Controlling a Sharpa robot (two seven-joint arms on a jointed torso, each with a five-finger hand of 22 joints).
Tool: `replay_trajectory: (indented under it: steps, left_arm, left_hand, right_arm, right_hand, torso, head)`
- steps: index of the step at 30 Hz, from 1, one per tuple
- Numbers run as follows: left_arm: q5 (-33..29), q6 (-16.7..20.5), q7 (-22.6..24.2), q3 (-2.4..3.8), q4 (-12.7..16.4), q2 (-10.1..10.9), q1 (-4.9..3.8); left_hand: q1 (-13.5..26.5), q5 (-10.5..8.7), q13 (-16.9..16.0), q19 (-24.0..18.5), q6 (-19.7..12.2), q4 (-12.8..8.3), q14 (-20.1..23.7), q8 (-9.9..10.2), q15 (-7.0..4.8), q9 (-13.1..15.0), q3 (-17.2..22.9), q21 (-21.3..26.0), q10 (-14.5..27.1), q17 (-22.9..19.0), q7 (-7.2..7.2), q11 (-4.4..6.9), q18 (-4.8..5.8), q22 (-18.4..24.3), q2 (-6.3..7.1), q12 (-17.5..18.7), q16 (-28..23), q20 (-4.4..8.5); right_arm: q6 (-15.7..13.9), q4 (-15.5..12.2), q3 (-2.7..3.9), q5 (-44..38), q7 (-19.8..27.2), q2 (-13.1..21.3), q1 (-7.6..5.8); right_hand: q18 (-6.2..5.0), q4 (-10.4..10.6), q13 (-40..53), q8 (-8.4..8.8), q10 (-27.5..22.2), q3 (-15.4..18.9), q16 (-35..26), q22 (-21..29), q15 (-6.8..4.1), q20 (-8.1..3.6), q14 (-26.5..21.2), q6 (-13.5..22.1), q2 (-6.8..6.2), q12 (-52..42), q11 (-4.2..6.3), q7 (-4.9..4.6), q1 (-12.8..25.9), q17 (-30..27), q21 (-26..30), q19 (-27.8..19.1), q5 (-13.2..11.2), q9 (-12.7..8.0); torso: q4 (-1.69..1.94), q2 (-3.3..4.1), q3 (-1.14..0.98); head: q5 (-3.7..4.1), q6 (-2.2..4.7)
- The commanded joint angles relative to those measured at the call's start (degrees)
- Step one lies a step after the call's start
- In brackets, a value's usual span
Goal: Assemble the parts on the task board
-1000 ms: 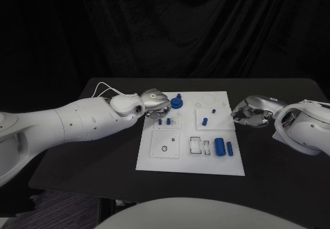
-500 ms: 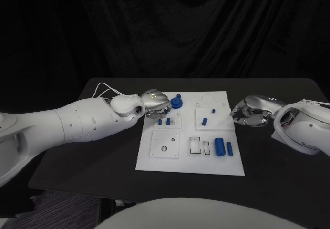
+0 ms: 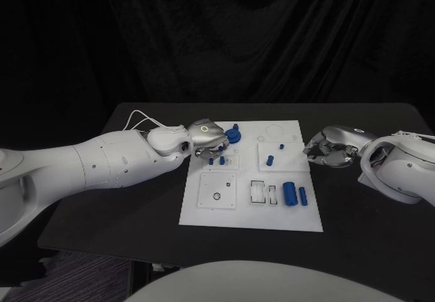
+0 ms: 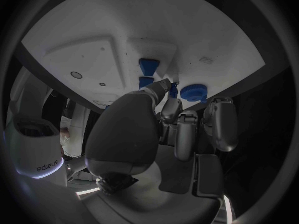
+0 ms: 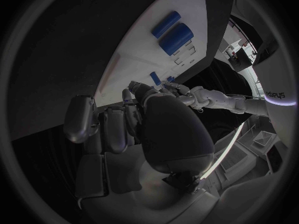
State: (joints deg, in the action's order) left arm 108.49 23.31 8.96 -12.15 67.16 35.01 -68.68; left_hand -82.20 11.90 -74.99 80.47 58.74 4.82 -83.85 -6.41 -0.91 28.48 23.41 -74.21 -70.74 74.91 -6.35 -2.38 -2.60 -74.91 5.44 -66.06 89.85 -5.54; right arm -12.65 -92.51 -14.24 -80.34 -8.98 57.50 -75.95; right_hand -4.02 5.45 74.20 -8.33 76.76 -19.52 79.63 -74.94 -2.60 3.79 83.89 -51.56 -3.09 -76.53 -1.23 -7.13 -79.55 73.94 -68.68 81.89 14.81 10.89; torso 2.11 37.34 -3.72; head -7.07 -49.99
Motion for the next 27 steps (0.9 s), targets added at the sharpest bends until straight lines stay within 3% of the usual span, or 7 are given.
replay_trajectory:
  steps: [1,14,27]
  left_arm:
    - [0.06,-0.93,0.81,0.03,0.07,-0.05,0.11]
    - [0.06,-1.45,0.22,0.03,-0.66,-0.08,0.19]
    - [0.06,0.95,-0.90,0.03,-1.28,0.05,0.21]
  left_hand:
    - [0.31,-0.30,-0.31,-0.51,-0.37,0.03,-6.06,0.39,0.36,-0.12,-0.47,0.27,0.53,14.97,0.08,-0.07,-1.12,-10.16,-0.22,0.21,0.08,-0.02]
    - [0.24,-0.45,-0.26,-0.63,-0.58,-0.05,-5.97,0.57,0.35,-0.17,-0.48,0.44,0.67,14.84,0.13,-0.03,-1.16,-10.12,-0.31,0.34,0.00,-0.03]
    - [0.32,-0.49,-0.45,-0.78,-0.72,0.03,-5.76,0.75,0.35,-0.21,-0.48,0.66,0.43,14.54,0.07,-0.06,-1.20,-10.06,-0.64,0.05,-0.18,-0.05]
  right_arm:
    - [0.73,0.03,0.05,-0.07,-0.65,-0.01,0.14]
    - [0.98,0.06,0.05,-0.07,-0.74,-0.04,0.15]
    - [1.30,0.06,0.05,-0.07,-0.85,-0.03,0.16]
  right_hand:
    - [-0.52,0.24,-0.02,-0.29,0.11,0.26,-0.02,-9.00,0.31,0.04,1.36,-0.28,-0.08,0.16,-0.43,0.09,0.41,-0.05,0.23,-0.15,-0.21,0.03]
    - [-0.53,0.22,-0.06,-0.29,0.09,0.31,-0.01,-8.98,0.32,0.05,1.37,-0.28,-0.12,0.18,-0.44,0.08,0.40,-0.04,0.31,-0.18,-0.36,0.02]
    - [-0.55,0.24,-0.08,-0.29,0.07,0.32,-0.04,-8.97,0.33,0.07,1.35,-0.29,-0.06,0.19,-0.44,0.08,0.40,-0.10,0.37,-0.20,-0.51,0.01]
  torso:
    - [0.00,-0.01,-0.01]
    - [0.01,-0.03,-0.01]
    - [0.01,0.02,-0.01]
  head:
    - [-0.04,-0.01]
    - [-0.06,-0.01]
    - [-0.12,-0.01]
